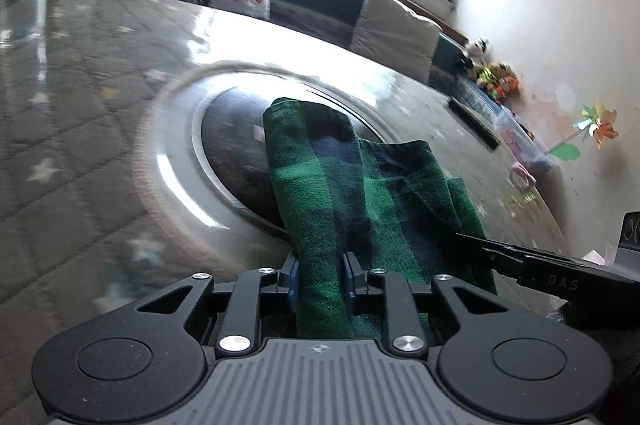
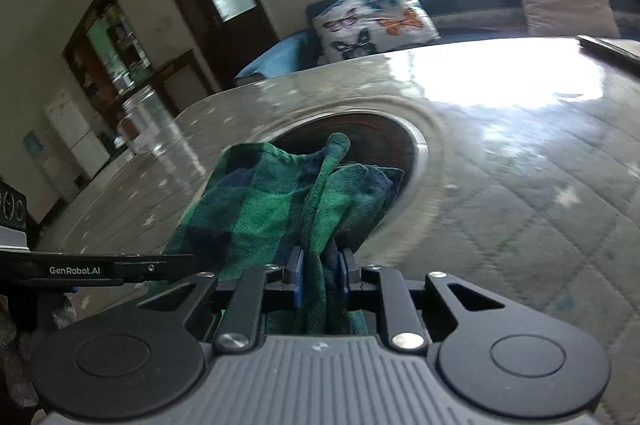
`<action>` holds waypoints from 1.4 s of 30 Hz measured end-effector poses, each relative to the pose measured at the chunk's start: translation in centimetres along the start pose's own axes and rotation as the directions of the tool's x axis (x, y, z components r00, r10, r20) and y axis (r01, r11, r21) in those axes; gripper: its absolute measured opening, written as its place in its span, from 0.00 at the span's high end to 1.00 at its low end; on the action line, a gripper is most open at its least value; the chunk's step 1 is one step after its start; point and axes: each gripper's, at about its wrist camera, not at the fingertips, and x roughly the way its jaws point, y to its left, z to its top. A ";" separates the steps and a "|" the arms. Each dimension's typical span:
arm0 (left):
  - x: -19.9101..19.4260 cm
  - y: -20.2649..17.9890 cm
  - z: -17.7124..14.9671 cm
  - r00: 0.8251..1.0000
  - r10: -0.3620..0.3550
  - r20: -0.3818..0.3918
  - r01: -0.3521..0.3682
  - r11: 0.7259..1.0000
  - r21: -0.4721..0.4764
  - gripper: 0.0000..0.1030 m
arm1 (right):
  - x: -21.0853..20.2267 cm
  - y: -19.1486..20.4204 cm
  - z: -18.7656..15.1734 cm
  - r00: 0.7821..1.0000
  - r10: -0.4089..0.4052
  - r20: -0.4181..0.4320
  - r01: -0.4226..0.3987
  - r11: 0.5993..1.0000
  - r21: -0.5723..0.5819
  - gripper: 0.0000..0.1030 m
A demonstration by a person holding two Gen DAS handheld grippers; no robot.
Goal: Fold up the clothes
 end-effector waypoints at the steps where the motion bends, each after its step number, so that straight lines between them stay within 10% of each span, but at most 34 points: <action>1: -0.7 0.7 0.0 1.000 0.013 0.012 -0.012 1.000 -0.011 0.77 | 0.5 1.0 0.3 1.000 0.012 -0.010 -0.012 1.000 -0.018 0.85; 27: -7.9 18.1 7.2 0.921 0.363 0.139 -0.313 0.905 -0.289 0.78 | 20.5 18.6 9.3 0.948 0.270 -0.170 -0.302 0.932 -0.203 0.86; 42: -7.3 19.2 7.5 0.907 0.397 0.142 -0.350 0.897 -0.272 0.60 | 22.1 20.4 11.0 0.966 0.230 -0.116 -0.254 0.923 -0.289 0.71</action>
